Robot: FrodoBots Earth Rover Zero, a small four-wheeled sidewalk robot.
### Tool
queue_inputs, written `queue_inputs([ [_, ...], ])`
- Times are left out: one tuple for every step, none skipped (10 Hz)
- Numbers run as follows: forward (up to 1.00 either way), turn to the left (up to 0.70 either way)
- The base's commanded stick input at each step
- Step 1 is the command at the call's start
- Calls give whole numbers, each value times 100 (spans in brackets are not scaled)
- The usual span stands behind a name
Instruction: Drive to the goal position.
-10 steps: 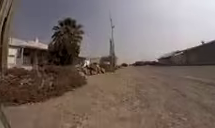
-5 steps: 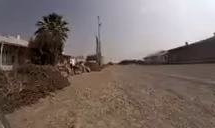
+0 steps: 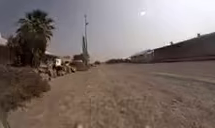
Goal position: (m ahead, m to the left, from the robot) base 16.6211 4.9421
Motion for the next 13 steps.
queue_inputs([
  [100, 0],
  [100, 0],
  [100, 0],
  [100, 8],
  [100, 27],
  [100, 27],
  [100, 27],
  [100, 27],
  [100, 27],
  [100, 27],
  [100, 27],
  [100, 27],
  [100, 27],
])
